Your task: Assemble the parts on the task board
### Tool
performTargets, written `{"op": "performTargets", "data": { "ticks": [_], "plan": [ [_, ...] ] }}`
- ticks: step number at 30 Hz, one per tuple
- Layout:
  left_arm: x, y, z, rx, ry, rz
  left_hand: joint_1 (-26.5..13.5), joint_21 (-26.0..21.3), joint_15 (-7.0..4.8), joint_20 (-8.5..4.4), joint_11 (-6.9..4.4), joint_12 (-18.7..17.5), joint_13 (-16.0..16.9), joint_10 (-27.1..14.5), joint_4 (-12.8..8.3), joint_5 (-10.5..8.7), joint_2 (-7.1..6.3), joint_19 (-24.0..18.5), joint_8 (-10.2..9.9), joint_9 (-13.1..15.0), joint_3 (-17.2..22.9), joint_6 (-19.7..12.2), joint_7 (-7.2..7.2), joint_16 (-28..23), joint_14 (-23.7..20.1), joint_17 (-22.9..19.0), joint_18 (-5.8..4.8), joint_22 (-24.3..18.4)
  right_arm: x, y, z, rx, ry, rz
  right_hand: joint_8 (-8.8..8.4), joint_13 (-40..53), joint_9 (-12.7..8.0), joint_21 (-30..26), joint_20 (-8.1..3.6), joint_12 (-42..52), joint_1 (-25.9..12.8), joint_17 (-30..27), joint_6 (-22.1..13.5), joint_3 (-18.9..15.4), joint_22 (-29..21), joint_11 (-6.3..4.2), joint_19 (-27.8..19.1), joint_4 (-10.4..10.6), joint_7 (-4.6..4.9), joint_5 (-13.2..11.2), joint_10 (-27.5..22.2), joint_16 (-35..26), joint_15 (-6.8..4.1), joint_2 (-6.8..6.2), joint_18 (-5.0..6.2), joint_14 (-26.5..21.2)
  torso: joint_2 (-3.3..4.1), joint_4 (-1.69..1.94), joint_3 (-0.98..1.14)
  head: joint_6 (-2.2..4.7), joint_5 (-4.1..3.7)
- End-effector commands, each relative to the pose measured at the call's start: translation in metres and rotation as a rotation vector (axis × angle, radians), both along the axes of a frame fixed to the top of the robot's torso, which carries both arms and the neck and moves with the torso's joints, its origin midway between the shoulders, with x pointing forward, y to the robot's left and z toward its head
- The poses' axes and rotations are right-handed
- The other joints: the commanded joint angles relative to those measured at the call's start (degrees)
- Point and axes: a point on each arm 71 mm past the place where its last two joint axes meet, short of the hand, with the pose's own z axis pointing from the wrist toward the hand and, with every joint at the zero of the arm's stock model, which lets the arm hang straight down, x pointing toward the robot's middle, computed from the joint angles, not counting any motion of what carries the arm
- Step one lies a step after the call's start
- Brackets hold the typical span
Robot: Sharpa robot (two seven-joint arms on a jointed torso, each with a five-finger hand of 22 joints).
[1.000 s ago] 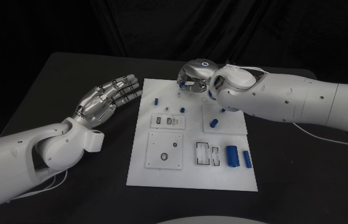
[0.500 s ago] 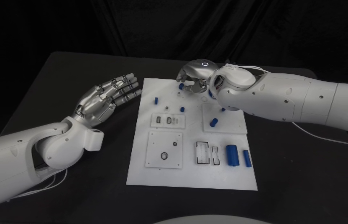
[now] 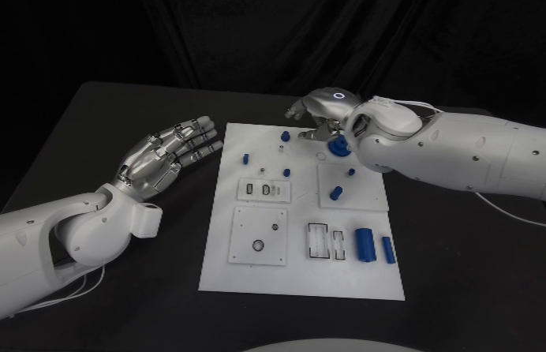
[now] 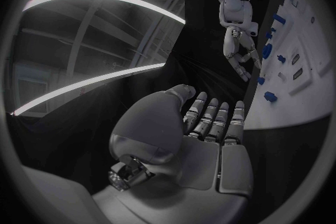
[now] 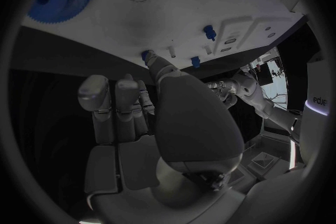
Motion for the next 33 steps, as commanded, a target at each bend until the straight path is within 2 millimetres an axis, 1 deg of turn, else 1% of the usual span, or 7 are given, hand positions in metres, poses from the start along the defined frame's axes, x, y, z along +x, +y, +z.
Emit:
{"op": "performTargets", "data": {
  "ticks": [1, 9, 13, 16, 20, 23, 33],
  "plan": [
    [-0.002, 0.005, 0.014, -0.121, -0.144, 0.053, -0.5, 0.3, 0.36, 0.08, 0.38, 0.2, 0.1, 0.0, 0.0, 0.15, -0.04, 0.1, 0.3, 0.1, 0.3, 0.4, 0.61, 0.4, 0.1, 0.1, -1.01, 0.1, -0.008, -0.015, 0.02, 0.056, -0.078, -0.02, 0.65, 0.4, 0.1, 0.1, 0.18, 1.8, 0.5, 0.3, 1.5, -0.2, 0.4, -0.34, 0.4, -0.1, 0.52, 1.0, 2.3, 0.5, 0.34, 0.76, 0.07, 0.1, 0.01, 0.02, 0.0, -0.22, 0.09],
    [-0.002, 0.006, 0.014, -0.123, -0.137, 0.061, -0.6, 0.4, 0.45, 0.09, 0.45, 0.4, 0.1, 0.2, 0.0, 0.15, -0.07, 0.2, 0.4, 0.1, 0.5, 0.7, 0.68, 0.6, 0.2, 0.1, -1.09, 0.1, -0.031, -0.064, 0.034, 0.083, -0.043, -0.076, 1.21, 3.3, 0.0, -3.2, -0.36, 9.5, 1.1, -5.7, 3.9, 1.1, -3.0, -2.65, -2.2, 0.0, 1.38, 2.8, 11.2, -3.6, -0.54, 1.0, 0.93, -2.5, -0.06, -0.03, -0.06, -0.27, 0.19],
    [-0.002, 0.006, 0.013, -0.124, -0.135, 0.061, -0.6, 0.4, 0.45, 0.09, 0.45, 0.4, 0.1, 0.2, 0.0, 0.15, -0.07, 0.2, 0.4, 0.1, 0.5, 0.7, 0.68, 0.6, 0.2, 0.1, -1.09, 0.1, -0.036, -0.087, 0.026, 0.091, 0.055, -0.132, 1.61, 25.9, -0.2, -7.1, -1.88, 37.5, -1.7, -10.9, 7.2, -0.9, -6.0, -5.06, -4.5, 1.0, 0.57, 4.6, 15.7, -8.3, -2.4, 0.26, 1.14, -4.7, -0.05, 0.05, -0.13, -0.47, -0.11],
    [-0.002, 0.005, 0.013, -0.124, -0.133, 0.058, -0.6, 0.4, 0.51, 0.09, 0.46, 0.5, 0.1, 0.3, 0.0, 0.23, -0.06, 0.2, 0.4, 0.1, 0.8, 0.7, 0.74, 0.8, 0.3, 0.1, -1.16, 0.1, -0.037, -0.098, 0.016, 0.091, 0.105, -0.175, 1.03, 67.3, -0.5, -1.6, -1.89, 72.9, -4.6, 9.8, 8.3, -1.6, 1.9, -4.81, 0.5, 3.5, 1.01, 3.8, 23.1, 3.7, -2.02, 1.21, -0.26, 1.4, -0.06, -0.01, -0.09, -0.43, -0.05],
    [-0.002, 0.005, 0.013, -0.124, -0.131, 0.056, -0.6, 0.4, 0.51, 0.09, 0.46, 0.5, 0.1, 0.3, 0.0, 0.23, -0.06, 0.2, 0.4, 0.1, 0.8, 0.7, 0.74, 0.8, 0.3, 0.1, -1.16, 0.1, -0.035, -0.109, 0.005, 0.089, 0.135, -0.238, 1.79, 85.0, 0.1, 4.3, -1.9, 82.4, -7.6, 31.8, 10.4, -3.4, 9.0, -4.69, 5.5, 5.5, 0.89, 2.9, 37.9, 15.4, -1.96, 1.11, -1.7, 8.2, -0.1, 0.03, -0.1, -0.64, -0.05],
    [-0.002, 0.005, 0.012, -0.124, -0.13, 0.055, -0.7, 0.5, 0.55, 0.1, 0.48, 0.5, 0.1, 0.3, 0.0, 0.27, -0.02, 0.3, 0.4, 0.1, 0.9, 0.7, 0.75, 0.9, 0.4, 0.1, -1.19, 0.1, -0.033, -0.113, 0.0, 0.071, 0.133, -0.27, 1.54, 85.5, 0.5, 8.5, -1.25, 82.6, -9.5, 44.8, 11.1, -5.1, 14.5, -3.83, 8.2, 6.9, 1.25, 1.8, 38.4, 21.1, -1.15, 1.04, -2.76, 11.4, -0.03, -0.11, -0.01, -0.73, 0.05],
    [-0.002, 0.006, 0.012, -0.122, -0.128, 0.055, -0.7, 0.5, 0.6, 0.11, 0.48, 0.5, 0.1, 0.3, 0.0, 0.29, 0.02, 0.3, 0.5, 0.1, 1.0, 0.8, 0.77, 1.0, 0.4, 0.2, -1.23, 0.1, -0.028, -0.112, -0.01, 0.021, 0.15, -0.299, -0.71, 85.5, 0.0, 13.5, -1.15, 82.6, -9.9, 47.2, 8.2, -6.4, 21.0, -4.12, 11.9, 8.1, 1.53, 0.6, 38.4, 22.1, -1.27, 0.35, -4.17, 12.2, 0.11, 0.06, 0.14, -1.04, -0.14]
  ]
}}
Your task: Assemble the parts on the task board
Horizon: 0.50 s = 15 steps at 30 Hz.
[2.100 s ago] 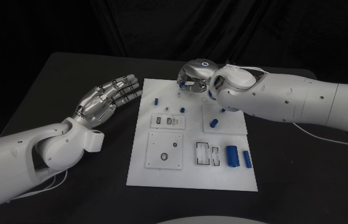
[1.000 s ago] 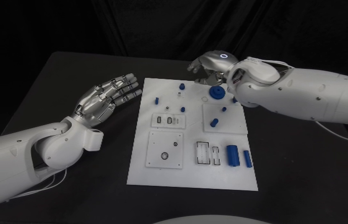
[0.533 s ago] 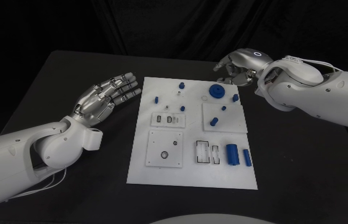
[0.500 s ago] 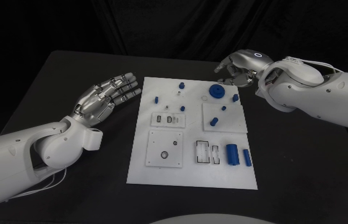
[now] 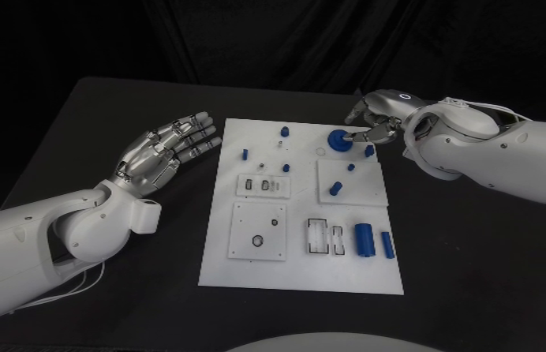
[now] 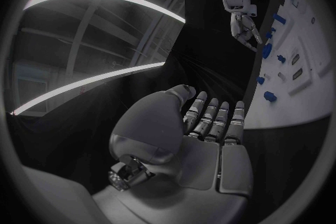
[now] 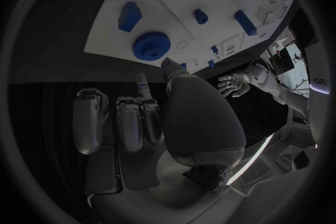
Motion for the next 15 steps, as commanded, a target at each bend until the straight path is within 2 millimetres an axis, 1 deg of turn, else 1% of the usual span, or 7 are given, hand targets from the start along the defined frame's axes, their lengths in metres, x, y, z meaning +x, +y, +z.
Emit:
{"op": "performTargets", "data": {
  "ticks": [1, 3, 4, 5, 9, 10, 15],
  "plan": [
    [-0.001, 0.0052, 0.0127, -0.115, -0.137, 0.051, -0.7, 0.2, 0.18, 0.11, 0.31, 0.3, 0.0, 0.1, 0.0, 0.29, 0.02, 0.3, 0.2, 0.1, 0.4, 0.3, 0.78, 0.4, 0.0, 0.0, -0.3, 0.1, 0.0012, -0.0022, -0.0045, -0.033, 0.026, -0.044, -0.5, 15.1, -0.3, 0.5, -0.04, 0.1, -0.1, 15.1, -0.9, -0.2, 6.5, -0.07, 0.5, 0.1, 0.03, -0.3, 6.1, 0.1, 0.06, -0.37, -0.58, 5.9, 0.11, 0.11, 0.09, -0.05, -0.09],
    [-0.0011, 0.0054, 0.0127, -0.115, -0.137, 0.051, -0.7, 0.2, 0.18, 0.11, 0.31, 0.3, 0.0, 0.1, 0.0, 0.29, 0.02, 0.3, 0.2, 0.1, 0.4, 0.3, 0.78, 0.4, 0.0, 0.0, -0.3, 0.1, 0.0014, -0.001, -0.0058, -0.036, 0.031, -0.043, -0.53, 15.1, -0.3, 0.5, -0.05, 0.1, -0.1, 15.1, -0.9, -0.2, 6.5, -0.08, 0.6, 0.1, 0.03, -0.4, 6.1, 0.1, 0.05, -0.37, -0.6, 5.9, 0.11, 0.17, 0.05, -0.12, -0.2],
    [-0.0012, 0.0056, 0.0127, -0.115, -0.137, 0.051, -0.7, 0.2, 0.18, 0.11, 0.31, 0.3, 0.0, 0.1, 0.0, 0.29, 0.02, 0.3, 0.2, 0.1, 0.4, 0.3, 0.78, 0.4, 0.0, 0.0, -0.3, 0.1, 0.0016, -0.0004, -0.0065, -0.038, 0.034, -0.042, -0.55, 15.1, -0.3, 0.6, -0.05, 0.1, -0.1, 15.1, -1.0, -0.2, 6.7, -0.08, 0.6, 0.1, 0.03, -0.4, 6.1, 0.1, 0.04, -0.36, -0.63, 5.9, 0.07, 0.2, -0.01, -0.13, -0.22],
    [-0.0012, 0.0057, 0.0127, -0.115, -0.137, 0.052, -0.7, 0.2, 0.18, 0.11, 0.31, 0.3, 0.0, 0.1, 0.0, 0.29, 0.02, 0.3, 0.2, 0.1, 0.4, 0.3, 0.78, 0.4, 0.0, 0.0, -0.3, 0.1, 0.0019, -0.0001, -0.007, -0.041, 0.037, -0.042, -0.64, 15.1, -0.4, 0.6, -0.08, 0.1, 0.1, 15.1, -1.2, -0.2, 6.7, -0.13, 0.6, 0.1, 0.02, -0.5, 6.1, 0.1, 0.0, -0.33, -0.62, 5.9, 0.08, 0.21, -0.01, -0.14, -0.22],
    [-0.0012, 0.0058, 0.0127, -0.115, -0.136, 0.051, -0.7, 0.2, 0.18, 0.11, 0.31, 0.3, 0.0, 0.1, 0.0, 0.29, 0.02, 0.3, 0.2, 0.1, 0.4, 0.3, 0.78, 0.4, 0.0, 0.0, -0.3, 0.1, 0.0029, 0.0008, -0.0087, -0.049, 0.047, -0.04, -0.81, 15.1, -0.9, 0.1, -0.17, 0.1, 0.7, 15.1, -2.3, -0.1, 6.0, -0.24, 0.0, -0.3, -0.02, -0.5, 6.1, 0.1, -0.09, -0.27, -0.4, 5.9, 0.01, 0.18, -0.15, -0.24, -0.15],
    [-0.0011, 0.0059, 0.0127, -0.115, -0.136, 0.051, -0.7, 0.2, 0.18, 0.11, 0.31, 0.3, 0.0, 0.1, 0.0, 0.29, 0.02, 0.3, 0.2, 0.1, 0.4, 0.3, 0.78, 0.4, 0.0, 0.0, -0.3, 0.1, 0.003, 0.001, -0.0092, -0.05, 0.05, -0.039, -0.74, 15.1, -1.0, -0.4, -0.21, 0.1, 0.9, 15.1, -2.5, -0.1, 5.4, -0.28, -0.5, -0.4, -0.05, -0.5, 6.1, 0.1, -0.14, -0.24, -0.2, 5.9, 0.01, 0.17, -0.16, -0.24, -0.17],
    [-0.0008, 0.0064, 0.0125, -0.113, -0.136, 0.053, -0.8, 0.3, 0.25, 0.11, 0.34, 0.3, 0.0, 0.1, 0.0, 0.32, 0.05, 0.3, 0.2, 0.1, 0.6, 0.3, 0.8, 0.5, 0.0, 0.1, -0.37, 0.1, 0.0031, 0.0022, -0.0117, -0.052, 0.056, -0.034, -0.27, 15.1, -1.0, -0.7, -0.23, 0.1, 1.1, 15.1, -1.7, -0.2, 5.2, -0.2, -0.8, -0.4, -0.02, -0.6, 6.1, 0.1, -0.12, -0.16, -0.12, 5.9, -0.03, 0.13, -0.17, -0.33, -0.19]
  ]
}}
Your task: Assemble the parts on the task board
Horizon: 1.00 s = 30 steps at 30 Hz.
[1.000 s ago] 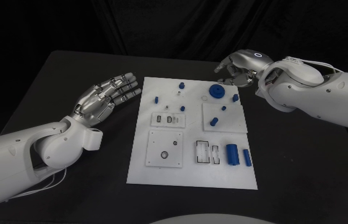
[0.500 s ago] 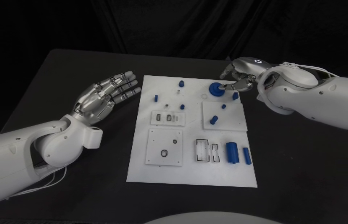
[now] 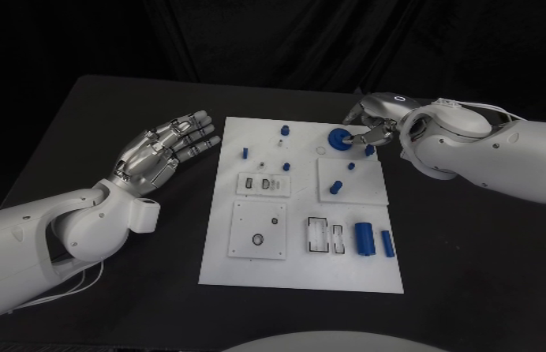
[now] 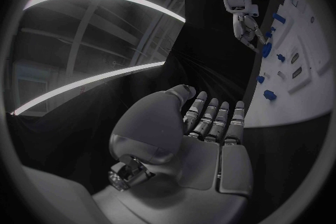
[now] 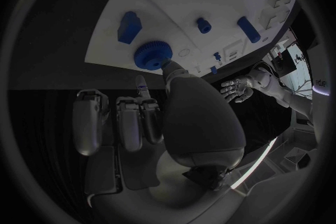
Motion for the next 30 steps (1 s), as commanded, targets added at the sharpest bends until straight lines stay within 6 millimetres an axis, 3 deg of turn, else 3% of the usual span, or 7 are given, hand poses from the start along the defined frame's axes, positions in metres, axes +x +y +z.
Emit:
{"op": "performTargets", "data": {
  "ticks": [1, 7, 19, 23, 26, 29, 30],
  "plan": [
    [-0.001, 0.005, 0.013, -0.113, -0.137, 0.051, -0.7, 0.3, 0.26, 0.11, 0.35, 0.3, 0.1, 0.2, 0.0, 0.32, 0.02, 0.3, 0.2, 0.1, 0.5, 0.3, 0.8, 0.4, 0.0, 0.1, -0.38, 0.1, 0.0, -0.001, -0.003, -0.019, 0.016, -0.015, 0.37, 15.1, 0.0, -0.4, -0.04, 0.1, 0.7, 15.1, 0.4, 0.0, 5.2, -0.2, -0.5, -0.3, 0.0, -0.4, 6.1, 0.1, -0.11, 0.21, -0.13, 5.9, -0.07, -0.04, -0.04, -0.13, -0.03],
    [0.0, 0.005, 0.012, -0.112, -0.136, 0.05, -0.7, 0.3, 0.26, 0.11, 0.35, 0.3, 0.1, 0.2, 0.0, 0.32, 0.02, 0.3, 0.2, 0.1, 0.5, 0.3, 0.8, 0.4, 0.0, 0.1, -0.38, 0.1, 0.0, 0.002, -0.005, -0.019, 0.018, -0.008, 1.09, 15.1, 0.3, -0.4, -0.17, 0.1, 1.1, 15.1, 2.0, 0.0, 5.3, -0.54, -0.5, -0.5, -0.4, -0.5, 6.1, 0.1, -0.35, 0.3, -0.12, 5.9, -0.09, -0.01, -0.03, -0.21, -0.14],
    [0.001, 0.005, 0.011, -0.11, -0.133, 0.047, -0.8, 0.2, 0.27, 0.11, 0.37, 0.3, 0.0, 0.1, 0.0, 0.32, 0.02, 0.3, 0.2, 0.1, 0.6, 0.3, 0.82, 0.4, 0.0, 0.1, -0.4, 0.1, 0.003, 0.007, -0.013, -0.029, 0.039, 0.008, 2.17, 15.1, 1.3, -0.7, -0.47, 0.1, 2.9, 15.1, 4.2, 0.3, 5.3, -0.77, -0.7, -1.9, -0.75, 1.7, 6.1, 0.1, -0.62, 0.38, -0.08, 5.9, -0.06, -0.05, 0.03, -0.41, -0.25],
    [0.001, 0.005, 0.011, -0.109, -0.132, 0.046, -0.8, 0.2, 0.27, 0.11, 0.37, 0.3, 0.0, 0.1, 0.0, 0.32, 0.02, 0.3, 0.2, 0.1, 0.6, 0.3, 0.82, 0.4, 0.0, 0.1, -0.4, 0.1, 0.003, 0.008, -0.016, -0.03, 0.045, 0.013, 2.53, 15.1, 1.7, -0.8, -0.56, 0.1, 3.6, 15.1, 4.8, 0.6, 5.3, -0.87, -0.7, -2.5, -0.88, 3.5, 6.1, 0.1, -0.7, 0.45, -0.05, 5.9, -0.09, -0.07, 0.04, -0.43, -0.16],
    [0.001, 0.005, 0.011, -0.108, -0.131, 0.047, -0.8, 0.2, 0.27, 0.11, 0.37, 0.3, 0.0, 0.1, 0.0, 0.32, 0.02, 0.3, 0.2, 0.1, 0.6, 0.3, 0.82, 0.4, 0.0, 0.1, -0.4, 0.1, 0.003, 0.008, -0.017, -0.033, 0.051, 0.015, 4.29, 15.1, 3.0, -0.9, -0.7, 0.1, 4.4, 15.1, 7.1, 1.0, 5.3, -1.03, -0.8, -3.6, -1.34, 6.9, 6.1, 0.1, -0.85, 0.71, -0.04, 5.9, -0.08, -0.06, 0.03, -0.54, -0.11],
    [0.001, 0.006, 0.011, -0.107, -0.131, 0.048, -0.8, 0.2, 0.32, 0.11, 0.42, 0.3, 0.0, 0.1, 0.0, 0.31, 0.02, 0.3, 0.2, 0.1, 0.7, 0.2, 0.88, 0.4, 0.0, 0.0, -0.45, 0.1, 0.003, 0.009, -0.019, -0.034, 0.055, 0.018, 4.98, 15.1, 3.6, -1.0, -0.76, 0.1, 4.8, 15.1, 7.7, 1.2, 5.3, -1.09, -0.8, -4.1, -1.52, 7.9, 6.1, 0.1, -0.91, 0.79, -0.04, 5.9, -0.09, -0.06, 0.01, -0.68, 0.0],
    [0.001, 0.006, 0.011, -0.107, -0.131, 0.049, -0.8, 0.2, 0.32, 0.11, 0.42, 0.3, 0.0, 0.1, 0.0, 0.31, 0.02, 0.3, 0.2, 0.1, 0.7, 0.2, 0.88, 0.4, 0.0, 0.0, -0.45, 0.1, 0.003, 0.009, -0.019, -0.035, 0.054, 0.02, 5.97, 15.1, 4.4, -1.0, -0.86, 0.1, 4.9, 15.1, 8.6, 1.3, 5.4, -1.17, -0.7, -4.6, -1.73, 10.3, 6.1, 0.1, -0.96, 0.84, -0.04, 5.9, -0.08, -0.06, 0.02, -0.67, 0.06]
  ]
}}
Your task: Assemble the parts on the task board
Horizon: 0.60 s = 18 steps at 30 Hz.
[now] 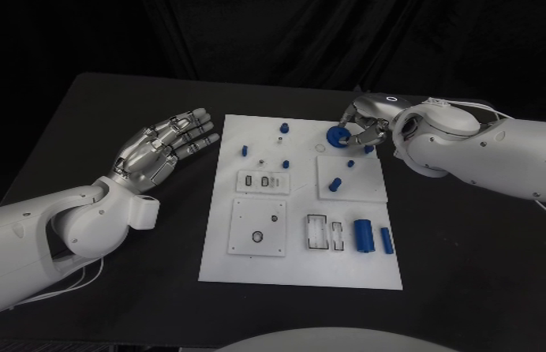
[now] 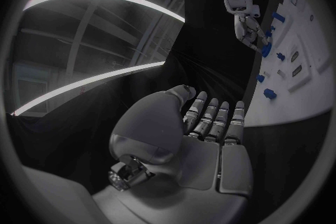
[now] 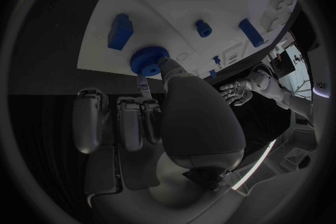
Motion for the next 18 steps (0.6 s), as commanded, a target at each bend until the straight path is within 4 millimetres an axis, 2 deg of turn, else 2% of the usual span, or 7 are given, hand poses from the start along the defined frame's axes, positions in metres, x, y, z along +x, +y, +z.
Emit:
{"op": "performTargets", "data": {
  "ticks": [1, 3, 6, 7, 8, 12, 18],
  "plan": [
    [-0.001, 0.005, 0.012, -0.11, -0.132, 0.045, -0.6, 0.3, 0.32, 0.11, 0.43, 0.3, 0.1, 0.1, 0.0, 0.31, -0.19, 0.3, 0.2, 0.1, 0.4, 0.2, 0.88, 0.2, 0.0, 0.1, -0.47, 0.1, -0.002, 0.0, -0.011, -0.028, 0.036, 0.004, 1.69, 15.1, 2.4, -0.2, -0.35, 0.2, 0.9, 15.1, 1.7, 0.2, 5.5, -0.36, 0.0, -0.9, -0.67, 3.4, 6.0, 0.1, -0.37, 0.46, -0.07, 6.1, 0.01, 0.0, 0.0, -0.06, 0.13],
    [-0.001, 0.005, 0.012, -0.109, -0.131, 0.045, -0.6, 0.3, 0.32, 0.11, 0.43, 0.3, 0.1, 0.1, 0.0, 0.31, -0.19, 0.3, 0.2, 0.1, 0.4, 0.2, 0.88, 0.2, 0.0, 0.1, -0.47, 0.1, -0.002, 0.001, -0.011, -0.037, 0.026, 0.012, 3.44, 15.1, 4.0, -0.1, -0.55, 0.2, 0.8, 15.1, 2.5, 0.5, 5.7, -0.67, 0.2, -1.6, -1.07, 7.0, 6.0, 0.1, -0.58, 0.53, -0.12, 6.1, 0.03, 0.03, 0.02, 0.02, 0.1],
    [-0.001, 0.006, 0.012, -0.109, -0.131, 0.045, -0.6, 0.3, 0.32, 0.11, 0.43, 0.3, 0.1, 0.1, 0.0, 0.31, -0.19, 0.3, 0.2, 0.1, 0.4, 0.2, 0.88, 0.2, 0.0, 0.1, -0.47, 0.1, -0.002, 0.002, -0.01, -0.041, 0.009, 0.022, 4.31, 15.1, 4.8, 0.0, -0.6, 0.2, 0.6, 15.1, 2.8, 0.6, 5.9, -0.68, 0.3, -1.8, -1.21, 8.3, 6.0, 0.1, -0.65, 0.48, -0.17, 6.1, 0.01, 0.12, 0.0, 0.02, -0.03],
    [-0.001, 0.006, 0.012, -0.109, -0.131, 0.045, -0.6, 0.2, 0.35, 0.11, 0.46, 0.3, 0.0, 0.1, 0.0, 0.3, -0.19, 0.2, 0.2, 0.1, 0.5, 0.1, 0.92, 0.2, 0.0, 0.0, -0.5, 0.1, -0.003, 0.003, -0.01, -0.04, 0.0, 0.027, 5.21, 15.1, 5.6, 0.1, -0.75, 0.2, 0.2, 15.1, 3.3, 0.7, 6.2, -0.93, 0.5, -1.9, -1.48, 10.5, 6.0, 0.1, -0.79, 0.37, -0.23, 6.1, 0.0, 0.12, -0.01, 0.02, -0.03],
    [-0.001, 0.006, 0.012, -0.109, -0.13, 0.044, -0.6, 0.2, 0.35, 0.11, 0.46, 0.3, 0.0, 0.1, 0.0, 0.3, -0.19, 0.2, 0.2, 0.1, 0.5, 0.1, 0.92, 0.2, 0.0, 0.0, -0.5, 0.1, -0.003, 0.003, -0.009, -0.038, -0.01, 0.031, 5.34, 15.1, 5.8, 0.2, -0.75, 0.2, 0.2, 15.1, 3.3, 0.8, 6.2, -0.95, 0.6, -1.9, -1.55, 10.6, 6.0, 0.1, -0.86, 0.4, -0.25, 6.1, 0.0, 0.13, -0.02, 0.03, -0.01],
    [-0.001, 0.006, 0.012, -0.11, -0.13, 0.043, -0.6, 0.2, 0.35, 0.11, 0.46, 0.3, 0.0, 0.1, 0.0, 0.3, -0.19, 0.2, 0.2, 0.1, 0.5, 0.1, 0.92, 0.2, 0.0, 0.0, -0.5, 0.1, -0.007, 0.006, -0.005, -0.027, -0.052, 0.048, 7.21, 15.1, 7.9, 0.9, -1.26, 0.2, -0.4, 15.1, 3.6, 1.5, 7.2, -1.53, 1.3, -2.3, -2.18, 15.5, 6.0, 0.1, -1.43, -0.09, -0.53, 6.1, -0.09, -0.16, -0.02, 0.19, 0.42],
    [-0.002, 0.006, 0.012, -0.108, -0.13, 0.046, -0.7, 0.3, 0.39, 0.11, 0.5, 0.4, 0.1, 0.1, 0.0, 0.29, -0.18, 0.3, 0.2, 0.1, 0.6, 0.2, 0.97, 0.3, 0.0, 0.1, -0.54, 0.1, -0.014, 0.015, 0.008, -0.004, -0.092, 0.076, 7.83, 15.1, 9.2, 1.4, -1.5, 0.2, -1.8, 15.1, 2.8, 2.0, 7.9, -1.7, 1.9, -1.8, -2.28, 17.6, 6.0, 0.1, -1.61, -0.47, -0.72, 6.1, -0.08, -0.14, -0.02, 0.53, 0.29]
  ]
}}
